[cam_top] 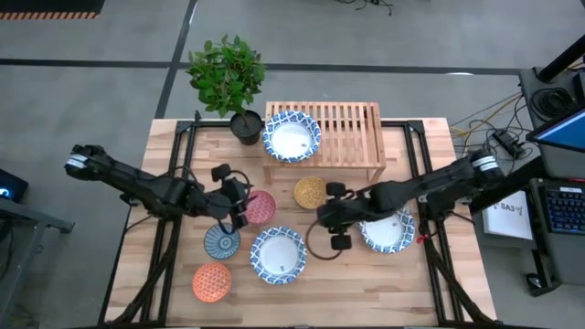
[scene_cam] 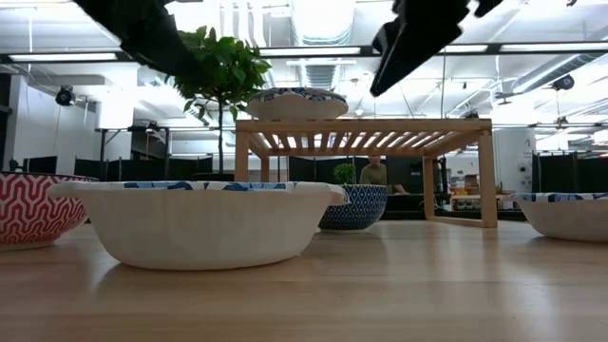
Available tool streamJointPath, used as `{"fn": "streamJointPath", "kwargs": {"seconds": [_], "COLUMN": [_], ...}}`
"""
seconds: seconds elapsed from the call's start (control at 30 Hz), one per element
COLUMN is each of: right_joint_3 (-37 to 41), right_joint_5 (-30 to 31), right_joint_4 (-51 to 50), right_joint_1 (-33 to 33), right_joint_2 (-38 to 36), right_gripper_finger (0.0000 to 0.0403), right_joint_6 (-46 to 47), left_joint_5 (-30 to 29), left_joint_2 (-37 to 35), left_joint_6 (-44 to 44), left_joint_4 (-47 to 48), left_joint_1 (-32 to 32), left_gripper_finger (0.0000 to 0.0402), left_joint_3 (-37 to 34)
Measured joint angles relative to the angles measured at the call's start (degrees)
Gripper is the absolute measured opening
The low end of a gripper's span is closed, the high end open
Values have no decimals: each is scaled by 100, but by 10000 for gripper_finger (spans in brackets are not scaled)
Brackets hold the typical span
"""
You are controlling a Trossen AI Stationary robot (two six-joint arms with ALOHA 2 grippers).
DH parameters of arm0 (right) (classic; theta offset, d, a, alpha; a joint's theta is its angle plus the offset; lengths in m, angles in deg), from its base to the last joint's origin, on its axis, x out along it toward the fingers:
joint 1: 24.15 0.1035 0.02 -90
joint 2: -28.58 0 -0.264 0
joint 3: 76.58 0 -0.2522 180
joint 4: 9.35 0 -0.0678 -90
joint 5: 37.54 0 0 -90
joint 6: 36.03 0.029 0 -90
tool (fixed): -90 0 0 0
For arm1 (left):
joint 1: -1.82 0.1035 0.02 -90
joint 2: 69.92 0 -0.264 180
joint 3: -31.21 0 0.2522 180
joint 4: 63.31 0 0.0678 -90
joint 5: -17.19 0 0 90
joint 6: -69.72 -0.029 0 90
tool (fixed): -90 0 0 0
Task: Place and stack bowls onto a shelf
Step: Put the yellow bowl on the shelf
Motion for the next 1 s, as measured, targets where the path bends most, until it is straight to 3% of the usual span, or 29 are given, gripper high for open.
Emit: {"fn": "streamJointPath", "kwargs": {"seconds": [0.37,0.73,1.0], "right_joint_3": [-485,-487,-485], "right_joint_5": [-2,15,116], "right_joint_4": [-186,-166,-133], "right_joint_1": [-474,-767,-809], "right_joint_2": [993,1368,1860], "right_gripper_finger": [130,206,212], "right_joint_6": [-170,-216,-407], "left_joint_5": [17,-112,-161], "left_joint_2": [-77,-127,-127], "left_joint_6": [658,388,340], "left_joint_4": [-16,-19,-15], "left_joint_1": [-30,-30,-30], "left_gripper_finger": [139,139,139], "left_joint_3": [-481,-477,-488]}}
